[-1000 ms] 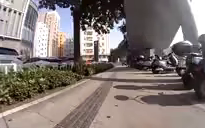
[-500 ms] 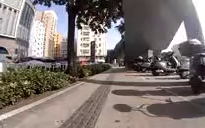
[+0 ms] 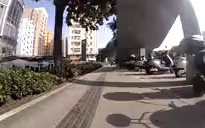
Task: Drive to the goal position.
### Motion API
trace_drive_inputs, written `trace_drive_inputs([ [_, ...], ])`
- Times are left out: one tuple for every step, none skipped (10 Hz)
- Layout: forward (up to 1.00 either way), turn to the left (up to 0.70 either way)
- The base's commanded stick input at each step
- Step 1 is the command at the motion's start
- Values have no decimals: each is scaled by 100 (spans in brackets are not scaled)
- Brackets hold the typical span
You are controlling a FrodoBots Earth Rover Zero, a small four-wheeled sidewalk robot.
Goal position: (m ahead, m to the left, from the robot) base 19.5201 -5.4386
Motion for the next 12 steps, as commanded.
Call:
trace_drive_inputs([
  [45, 0],
  [45, 0],
  [45, 0],
  [45, 0],
  [45, 0],
  [45, 0],
  [45, 0],
  [45, 0],
  [45, 0],
  [45, 0],
  [45, 0],
  [45, 0],
])
